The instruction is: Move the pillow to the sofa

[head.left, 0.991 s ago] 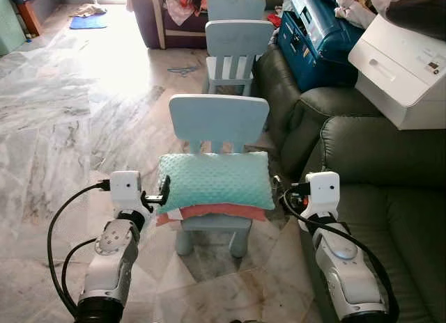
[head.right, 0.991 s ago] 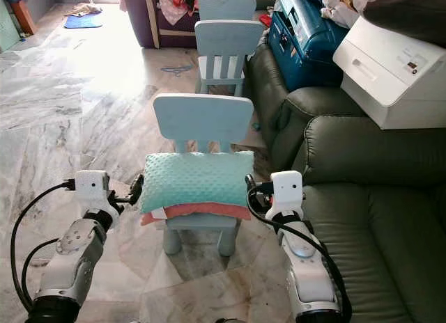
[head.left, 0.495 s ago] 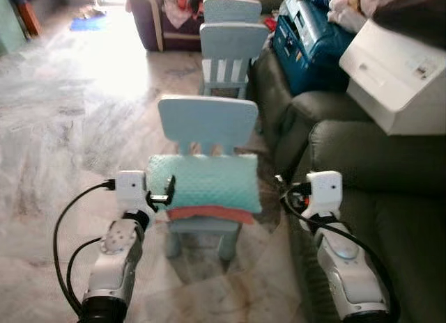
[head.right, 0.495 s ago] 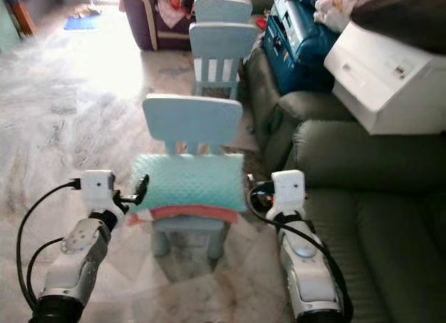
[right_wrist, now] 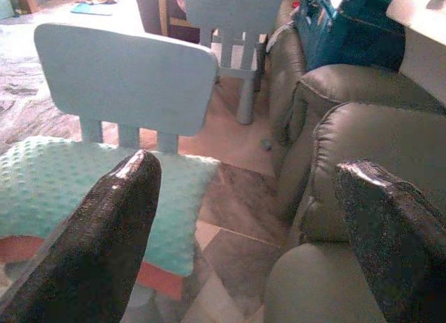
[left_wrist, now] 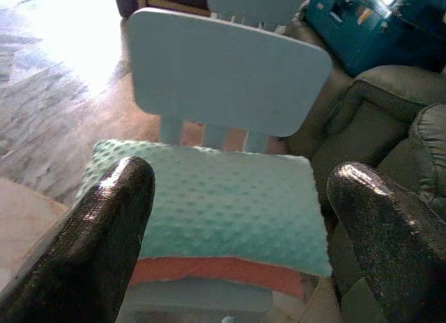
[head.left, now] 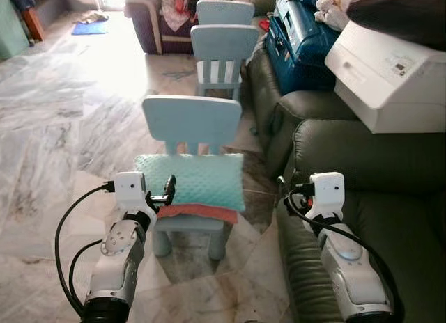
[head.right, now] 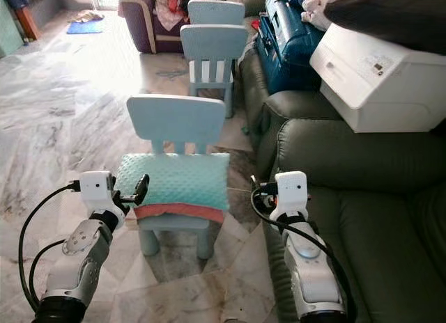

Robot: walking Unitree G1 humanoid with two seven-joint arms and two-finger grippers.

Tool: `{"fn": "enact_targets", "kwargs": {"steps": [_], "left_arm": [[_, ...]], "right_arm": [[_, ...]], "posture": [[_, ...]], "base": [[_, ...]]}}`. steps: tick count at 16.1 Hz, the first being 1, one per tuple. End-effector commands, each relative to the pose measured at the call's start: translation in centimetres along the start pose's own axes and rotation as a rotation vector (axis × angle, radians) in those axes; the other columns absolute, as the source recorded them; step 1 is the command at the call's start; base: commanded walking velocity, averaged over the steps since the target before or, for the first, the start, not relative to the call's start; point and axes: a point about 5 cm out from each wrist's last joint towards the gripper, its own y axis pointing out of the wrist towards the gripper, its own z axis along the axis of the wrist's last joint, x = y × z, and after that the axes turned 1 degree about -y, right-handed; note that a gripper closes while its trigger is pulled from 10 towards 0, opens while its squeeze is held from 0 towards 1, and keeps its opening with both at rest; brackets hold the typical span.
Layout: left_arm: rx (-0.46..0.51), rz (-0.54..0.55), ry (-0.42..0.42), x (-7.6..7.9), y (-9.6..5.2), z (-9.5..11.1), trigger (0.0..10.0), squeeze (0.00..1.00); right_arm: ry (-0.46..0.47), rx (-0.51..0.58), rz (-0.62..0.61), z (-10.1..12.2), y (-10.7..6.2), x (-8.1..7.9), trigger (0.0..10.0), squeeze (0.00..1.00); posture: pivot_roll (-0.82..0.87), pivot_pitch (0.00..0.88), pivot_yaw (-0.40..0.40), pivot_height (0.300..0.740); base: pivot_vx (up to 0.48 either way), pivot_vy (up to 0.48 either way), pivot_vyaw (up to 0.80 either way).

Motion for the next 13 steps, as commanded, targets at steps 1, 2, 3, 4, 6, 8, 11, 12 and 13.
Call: {"fn": "enact_targets", "kwargs": {"steps": [1,2,3,4,6,8,11,12,13], "left_arm": [[-0.011,0.024,0.0,-0.7,-0.2,-0.1,10.0,0.0],[-0.015,0.027,-0.002,-0.7,-0.2,-0.1,10.0,0.0],[-0.02,0.029,0.0,-0.7,-0.2,-0.2,10.0,0.0],[-0.019,0.02,0.006,-0.7,-0.1,-0.2,10.0,0.0],[0.01,0.006,0.003,-0.6,-0.1,0.3,10.0,0.0],[0.037,0.026,0.016,-1.0,-0.1,0.8,10.0,0.0],[0.089,0.058,0.018,-1.8,-0.4,1.8,10.0,0.0],[0.089,0.067,0.021,-2.0,-0.4,1.8,10.0,0.0],[0.093,0.068,0.018,-2.1,-0.5,1.8,10.0,0.0]], "right_arm": [[0.001,0.009,0.002,0.3,0.0,-0.2,10.0,0.0],[0.001,0.009,0.003,0.3,0.0,-0.2,10.0,0.0],[0.002,0.008,0.003,0.2,0.0,-0.2,10.0,0.0],[0.003,0.009,0.003,0.3,0.0,-0.2,10.0,0.0],[0.036,0.029,0.025,0.7,0.0,-0.4,10.0,0.0],[0.066,0.075,0.065,1.7,0.0,-1.0,10.0,0.0],[0.089,0.117,0.099,2.8,0.1,-1.5,10.0,0.0],[0.091,0.115,0.117,2.8,0.0,-1.7,10.0,0.0],[0.099,0.11,0.13,2.6,-0.1,-2.0,10.0,0.0]], "posture": [[-0.11,0.106,-0.046,0.74],[-0.11,0.107,-0.046,0.74],[-0.11,0.106,-0.046,0.74],[-0.12,0.107,-0.045,0.74],[-0.12,0.106,-0.048,0.74],[-0.12,0.107,-0.047,0.74],[-0.11,0.109,-0.045,0.74],[-0.11,0.11,-0.044,0.74],[-0.11,0.11,-0.043,0.74]], "base": [[0.0,0.0,0.0],[0.0,0.0,0.0],[0.0,0.0,0.0],[0.0,0.0,0.0],[0.0,0.0,0.0],[0.0,0.0,0.0],[0.0,0.0,0.0],[0.274,0.0,0.0],[0.356,0.0,0.0]]}}
